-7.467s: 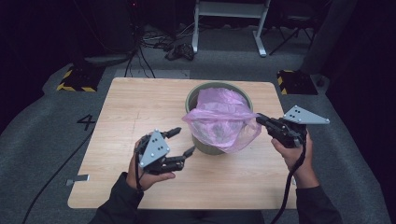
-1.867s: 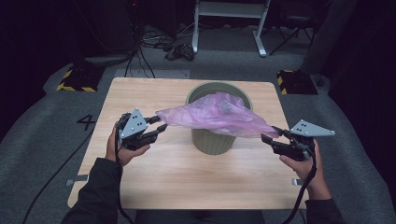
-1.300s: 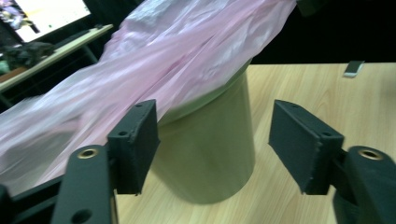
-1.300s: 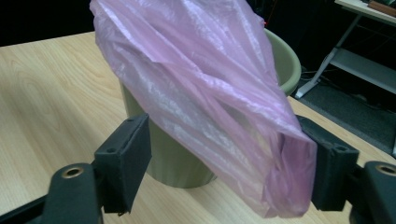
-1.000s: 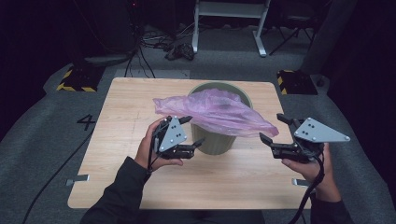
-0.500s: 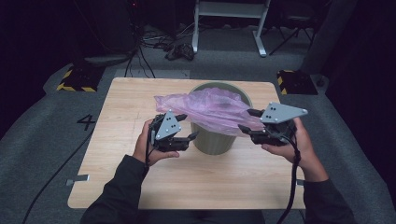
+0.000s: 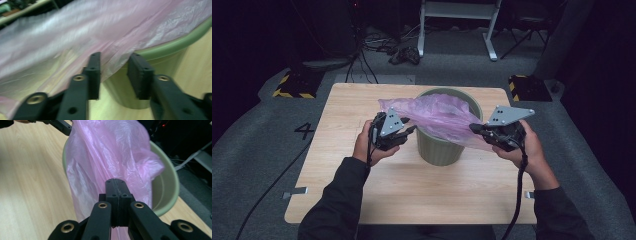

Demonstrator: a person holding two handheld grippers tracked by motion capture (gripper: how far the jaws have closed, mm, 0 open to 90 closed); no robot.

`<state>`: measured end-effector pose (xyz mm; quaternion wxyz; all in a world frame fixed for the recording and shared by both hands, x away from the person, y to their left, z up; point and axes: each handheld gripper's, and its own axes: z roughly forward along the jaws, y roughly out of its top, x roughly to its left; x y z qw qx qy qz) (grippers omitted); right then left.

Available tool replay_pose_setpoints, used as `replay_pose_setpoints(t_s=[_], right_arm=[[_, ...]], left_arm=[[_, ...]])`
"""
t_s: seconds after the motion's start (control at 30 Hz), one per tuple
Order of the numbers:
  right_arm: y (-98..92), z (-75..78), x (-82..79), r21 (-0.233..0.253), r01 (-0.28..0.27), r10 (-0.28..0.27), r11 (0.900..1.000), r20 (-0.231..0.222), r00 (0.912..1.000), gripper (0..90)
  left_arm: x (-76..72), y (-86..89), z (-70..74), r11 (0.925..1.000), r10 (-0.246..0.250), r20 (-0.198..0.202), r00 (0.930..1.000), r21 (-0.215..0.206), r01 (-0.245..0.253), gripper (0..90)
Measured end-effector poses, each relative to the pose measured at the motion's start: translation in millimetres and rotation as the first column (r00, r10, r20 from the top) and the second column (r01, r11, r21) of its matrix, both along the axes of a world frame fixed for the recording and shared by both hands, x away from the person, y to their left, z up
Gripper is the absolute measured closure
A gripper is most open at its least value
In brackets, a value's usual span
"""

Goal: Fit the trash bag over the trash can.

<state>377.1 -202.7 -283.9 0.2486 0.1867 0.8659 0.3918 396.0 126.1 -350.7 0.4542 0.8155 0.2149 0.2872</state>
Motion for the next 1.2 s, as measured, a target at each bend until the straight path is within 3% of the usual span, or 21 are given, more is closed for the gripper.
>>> replay_pose_setpoints(t_s=[0.17,0.27,0.37,0.5,0.7,0.73,0.77,0.83,0.87,0.93,1.03,1.07,1.1,1.13,1.2], right_arm=[[-7.4,3.4,0.3,0.061,0.003,-0.003,0.998,-0.012,0.9999,90.0],[-12.7,4.1,2.5,0.099,0.032,-0.031,0.995,-0.017,0.9994,90.0],[-17.9,5.2,5.1,0.123,0.078,-0.077,0.989,-0.009,0.997,90.0],[-27.2,7.4,12.8,0.175,0.158,-0.156,0.972,-0.024,0.9875,90.0],[-38.9,2.3,27.9,0.199,0.265,-0.258,0.943,-0.062,0.9641,90.0],[-39.9,0.7,30.0,0.199,0.275,-0.266,0.94,-0.072,0.9613,90.0],[-40.1,-1.2,32.0,0.196,0.284,-0.274,0.938,-0.077,0.9586,90.0],[-39.1,-6.1,36.0,0.182,0.297,-0.288,0.937,-0.076,0.9546,90.0],[-38.7,-8.2,37.7,0.178,0.302,-0.293,0.936,-0.079,0.953,90.0],[-38.3,-14.1,42.4,0.172,0.318,-0.307,0.933,-0.085,0.9479,90.0],[-39.1,-22.5,48.9,0.177,0.326,-0.314,0.929,-0.094,0.9449,90.0],[-39.6,-23.7,49.9,0.179,0.323,-0.31,0.929,-0.096,0.9457,90.0],[-40.3,-25.5,51.5,0.183,0.324,-0.311,0.928,-0.099,0.9453,90.0],[-41.1,-26.4,52.4,0.186,0.319,-0.307,0.929,-0.093,0.9471,90.0],[-42.6,-27.5,53.9,0.195,0.317,-0.306,0.928,-0.086,0.9482,90.0]], left_arm=[[-2.2,3.6,-0.3,0.9997,-0.005,0.012,0.9999,0.025,0.005,89.9],[-3.8,6.0,-1.2,0.9991,-0.017,0.005,0.9998,0.039,0.017,90.0],[-9.5,8.2,-2.3,0.9965,-0.059,-0.006,0.9982,0.058,0.06,90.0],[-20.5,11.1,-3.7,0.9845,-0.14,-0.028,0.9898,0.103,0.142,90.0],[-33.9,16.6,-11.6,0.9615,-0.211,-0.074,0.9748,0.165,0.22,90.0],[-35.3,17.1,-13.4,0.9552,-0.222,-0.078,0.972,0.183,0.232,90.0],[-37.0,16.0,-16.4,0.9566,-0.214,-0.082,0.9734,0.185,0.226,90.0],[-38.2,14.0,-22.6,0.9482,-0.224,-0.096,0.9699,0.209,0.239,90.0],[-38.5,11.8,-27.2,0.9475,-0.214,-0.095,0.9723,0.222,0.23,90.0],[-38.2,9.9,-33.5,0.9452,-0.217,-0.106,0.9705,0.226,0.236,90.0],[-39.5,9.1,-40.2,0.9543,-0.206,-0.084,0.975,0.204,0.219,89.5],[-42.4,9.4,-40.9,0.9625,-0.191,-0.078,0.9784,0.18,0.203,82.2],[-45.3,9.5,-40.3,0.9698,-0.166,-0.063,0.9841,0.171,0.174,69.1],[-48.2,10.5,-39.5,0.9729,-0.165,-0.059,0.9845,0.154,0.172,58.6],[-61.8,13.3,-34.0,0.9784,-0.181,-0.02,0.9833,0.098,0.182,49.0]])
